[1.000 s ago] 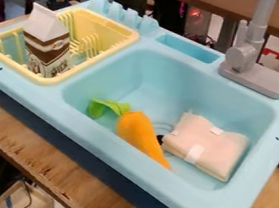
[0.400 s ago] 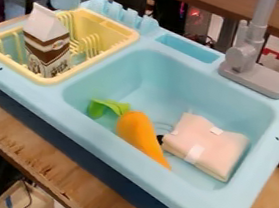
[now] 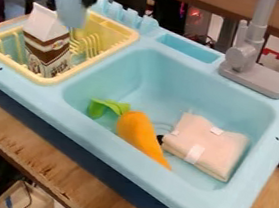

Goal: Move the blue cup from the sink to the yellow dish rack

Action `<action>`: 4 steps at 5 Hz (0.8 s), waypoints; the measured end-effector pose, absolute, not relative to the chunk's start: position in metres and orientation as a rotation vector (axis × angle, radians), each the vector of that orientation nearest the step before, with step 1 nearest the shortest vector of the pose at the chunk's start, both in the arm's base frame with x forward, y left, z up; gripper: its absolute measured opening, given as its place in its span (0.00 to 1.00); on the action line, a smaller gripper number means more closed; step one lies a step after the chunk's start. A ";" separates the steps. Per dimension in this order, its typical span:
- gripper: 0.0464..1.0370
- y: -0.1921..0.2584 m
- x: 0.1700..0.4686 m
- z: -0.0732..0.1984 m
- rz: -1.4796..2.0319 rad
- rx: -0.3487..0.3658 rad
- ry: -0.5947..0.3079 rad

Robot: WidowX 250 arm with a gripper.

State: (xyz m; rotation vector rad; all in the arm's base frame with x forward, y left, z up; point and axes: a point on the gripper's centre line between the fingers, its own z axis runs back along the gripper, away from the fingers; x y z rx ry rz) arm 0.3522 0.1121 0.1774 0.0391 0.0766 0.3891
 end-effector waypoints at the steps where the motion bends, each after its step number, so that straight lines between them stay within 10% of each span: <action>1: 0.06 0.114 0.358 0.168 0.386 0.039 0.095; 4: 0.06 0.123 0.363 0.150 0.404 0.033 0.129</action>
